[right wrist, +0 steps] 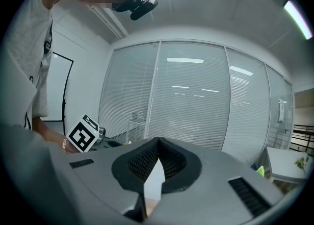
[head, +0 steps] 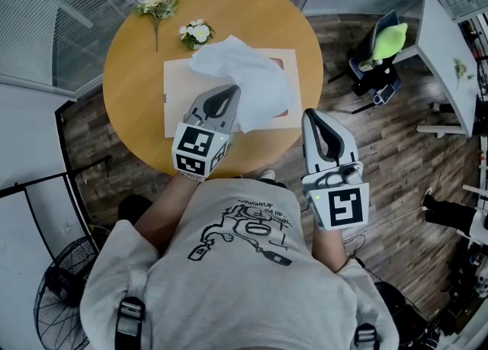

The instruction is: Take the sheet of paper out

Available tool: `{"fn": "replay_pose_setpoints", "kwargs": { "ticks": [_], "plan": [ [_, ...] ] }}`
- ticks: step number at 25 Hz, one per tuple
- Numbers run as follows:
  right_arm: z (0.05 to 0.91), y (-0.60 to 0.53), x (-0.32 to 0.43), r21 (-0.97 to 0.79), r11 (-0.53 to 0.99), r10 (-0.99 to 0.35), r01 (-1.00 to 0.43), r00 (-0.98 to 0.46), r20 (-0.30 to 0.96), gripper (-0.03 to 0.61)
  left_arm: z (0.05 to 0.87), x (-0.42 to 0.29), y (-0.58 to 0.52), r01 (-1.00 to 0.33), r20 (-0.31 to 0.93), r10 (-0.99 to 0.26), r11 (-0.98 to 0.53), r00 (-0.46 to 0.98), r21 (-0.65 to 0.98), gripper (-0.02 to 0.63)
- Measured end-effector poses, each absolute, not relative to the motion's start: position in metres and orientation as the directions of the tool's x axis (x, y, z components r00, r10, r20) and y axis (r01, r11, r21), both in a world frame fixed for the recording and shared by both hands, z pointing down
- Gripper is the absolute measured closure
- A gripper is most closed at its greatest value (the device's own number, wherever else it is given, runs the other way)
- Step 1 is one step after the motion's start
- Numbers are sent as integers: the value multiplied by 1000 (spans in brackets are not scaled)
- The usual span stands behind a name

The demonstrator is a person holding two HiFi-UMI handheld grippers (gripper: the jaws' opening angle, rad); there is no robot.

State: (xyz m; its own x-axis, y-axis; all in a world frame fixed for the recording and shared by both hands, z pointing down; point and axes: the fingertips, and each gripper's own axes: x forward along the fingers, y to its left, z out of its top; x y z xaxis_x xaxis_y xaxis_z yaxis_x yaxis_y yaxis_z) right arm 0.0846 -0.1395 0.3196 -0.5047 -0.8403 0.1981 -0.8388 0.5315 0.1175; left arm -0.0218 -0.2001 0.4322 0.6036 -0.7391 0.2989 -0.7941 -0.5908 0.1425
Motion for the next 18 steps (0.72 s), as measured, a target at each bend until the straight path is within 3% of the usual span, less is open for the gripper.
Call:
{"fn": "replay_pose_setpoints", "kwargs": {
  "ticks": [18],
  "plan": [
    [322,-133,89,136,523,-845,-841,-491,212,571,363,-41,-172,-818,184,-798,-568,574,87,594]
  ]
}}
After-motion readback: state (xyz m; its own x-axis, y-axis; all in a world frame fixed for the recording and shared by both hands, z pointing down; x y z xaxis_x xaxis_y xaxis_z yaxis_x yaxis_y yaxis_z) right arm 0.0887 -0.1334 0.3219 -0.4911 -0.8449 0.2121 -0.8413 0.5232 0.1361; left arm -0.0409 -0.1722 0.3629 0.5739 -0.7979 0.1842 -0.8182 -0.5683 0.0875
